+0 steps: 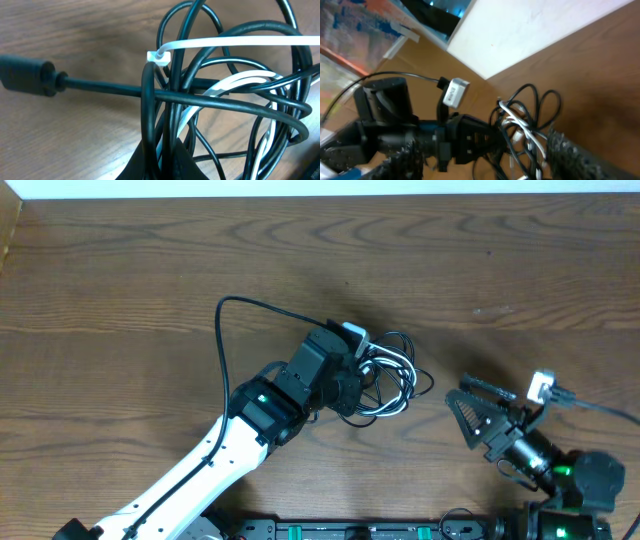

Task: Untangle cables
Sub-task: 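Reach the right gripper toward the bundle's right side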

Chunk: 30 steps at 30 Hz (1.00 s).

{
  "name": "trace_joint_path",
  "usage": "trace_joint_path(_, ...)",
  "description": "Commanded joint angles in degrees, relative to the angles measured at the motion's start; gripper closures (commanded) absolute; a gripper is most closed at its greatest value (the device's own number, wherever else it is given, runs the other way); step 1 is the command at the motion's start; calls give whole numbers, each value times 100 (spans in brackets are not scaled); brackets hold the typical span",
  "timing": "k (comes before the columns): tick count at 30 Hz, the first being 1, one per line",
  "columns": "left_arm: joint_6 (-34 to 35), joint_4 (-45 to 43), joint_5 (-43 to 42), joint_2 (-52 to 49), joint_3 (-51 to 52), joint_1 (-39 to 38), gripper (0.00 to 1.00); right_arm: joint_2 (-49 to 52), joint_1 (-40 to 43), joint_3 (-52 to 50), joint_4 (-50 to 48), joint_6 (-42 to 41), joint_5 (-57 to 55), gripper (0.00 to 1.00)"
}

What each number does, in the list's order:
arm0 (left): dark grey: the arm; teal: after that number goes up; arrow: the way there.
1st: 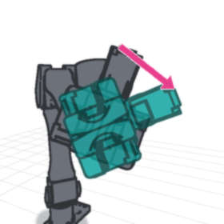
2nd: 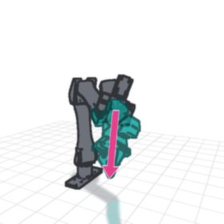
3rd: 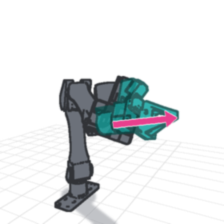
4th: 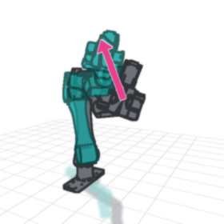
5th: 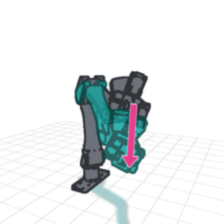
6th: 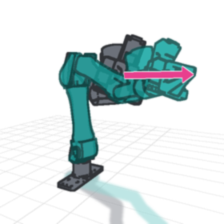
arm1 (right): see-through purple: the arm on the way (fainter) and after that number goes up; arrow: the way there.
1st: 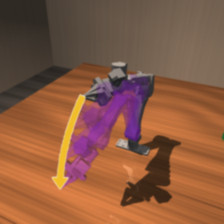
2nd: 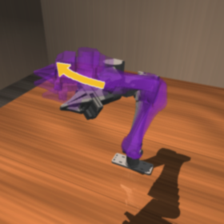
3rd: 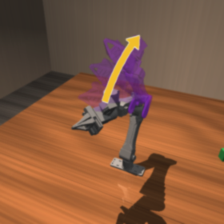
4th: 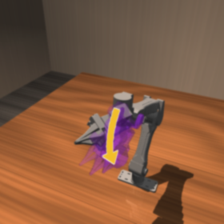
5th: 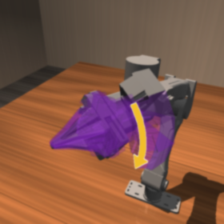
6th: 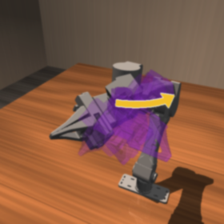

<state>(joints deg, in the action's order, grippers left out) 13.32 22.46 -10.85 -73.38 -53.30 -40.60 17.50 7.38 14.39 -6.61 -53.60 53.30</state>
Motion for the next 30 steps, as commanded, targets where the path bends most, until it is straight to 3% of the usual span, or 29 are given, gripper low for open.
trace_joint_path(1,85,-31,-227,50,-46,20,93,658,39,334,17,-393,782,32)
trace_joint_path(3,789,-107,-155,50,-46,20,92,1021,39,365,31,-664,1126,38)
trace_joint_path(8,2203,-284,-166,50,-46,20,93,1248,13,361,549,-658,1226,44)
trace_joint_path(13,2988,-332,-518,50,-46,17,93,1246,-284,361,1128,-660,627,51)
trace_joint_path(21,3049,-632,-1434,50,-46,11,93,1248,-1156,361,1311,-658,-927,53)
trace_joint_path(23,3049,-732,-1652,50,-46,-20,92,1248,-1388,361,1305,-658,-1335,60)
trace_joint_path(26,2946,-721,-2033,50,-46,-140,93,1248,-1718,361,1307,-586,-2129,80)
trace_joint_path(30,2013,-448,-2332,52,-46,-251,93,1248,-1786,361,1381,313,-3355,96)
